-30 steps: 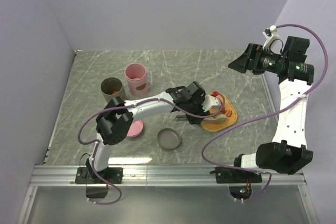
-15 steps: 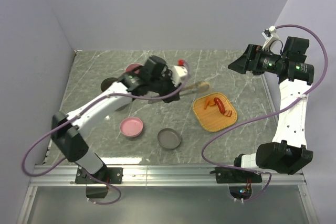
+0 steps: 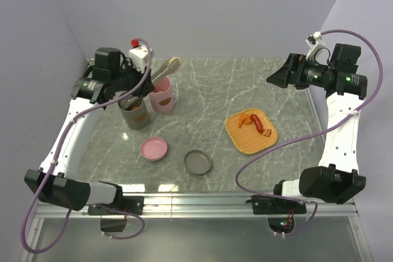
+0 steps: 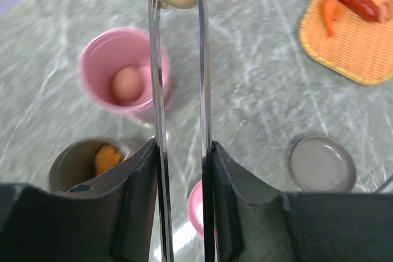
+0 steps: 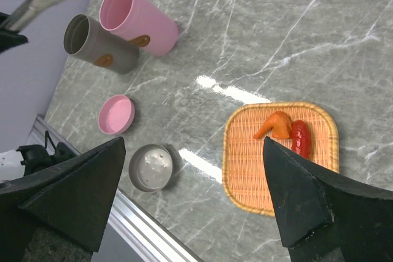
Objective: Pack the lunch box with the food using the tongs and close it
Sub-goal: Place the food into the lunch box
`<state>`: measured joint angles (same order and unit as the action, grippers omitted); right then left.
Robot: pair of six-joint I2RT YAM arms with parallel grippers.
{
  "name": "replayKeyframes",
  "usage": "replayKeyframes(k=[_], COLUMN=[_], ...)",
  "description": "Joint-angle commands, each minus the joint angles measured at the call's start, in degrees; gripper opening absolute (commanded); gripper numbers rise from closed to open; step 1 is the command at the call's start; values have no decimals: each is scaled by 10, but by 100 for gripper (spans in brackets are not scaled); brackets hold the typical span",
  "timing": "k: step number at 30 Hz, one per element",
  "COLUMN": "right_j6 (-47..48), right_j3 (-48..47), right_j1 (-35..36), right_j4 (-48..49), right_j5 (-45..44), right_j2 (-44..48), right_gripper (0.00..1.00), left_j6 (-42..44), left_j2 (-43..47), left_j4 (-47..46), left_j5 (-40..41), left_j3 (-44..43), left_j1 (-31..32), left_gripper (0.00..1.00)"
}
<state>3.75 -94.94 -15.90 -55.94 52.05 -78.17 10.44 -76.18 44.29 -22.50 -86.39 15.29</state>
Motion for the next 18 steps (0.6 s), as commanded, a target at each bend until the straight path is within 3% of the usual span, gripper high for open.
replayKeyframes(k=[1,7,18], right_j6=[6,4,4], right_j3=[-6,-3,1], right_j1=[2,2,3], right_j4=[-2,0,0], right_j5=[-1,1,3], right_j2=[11,11,14], right_gripper=[100,100,100], left_j6=[-14,2,16], left_j2=[25,28,18], left_j4=[31,41,17], left_j5=[-1,-3,7], left_j3=[12,56,109], left_j1=[-53,-111,-112], left_gripper=[37,38,45])
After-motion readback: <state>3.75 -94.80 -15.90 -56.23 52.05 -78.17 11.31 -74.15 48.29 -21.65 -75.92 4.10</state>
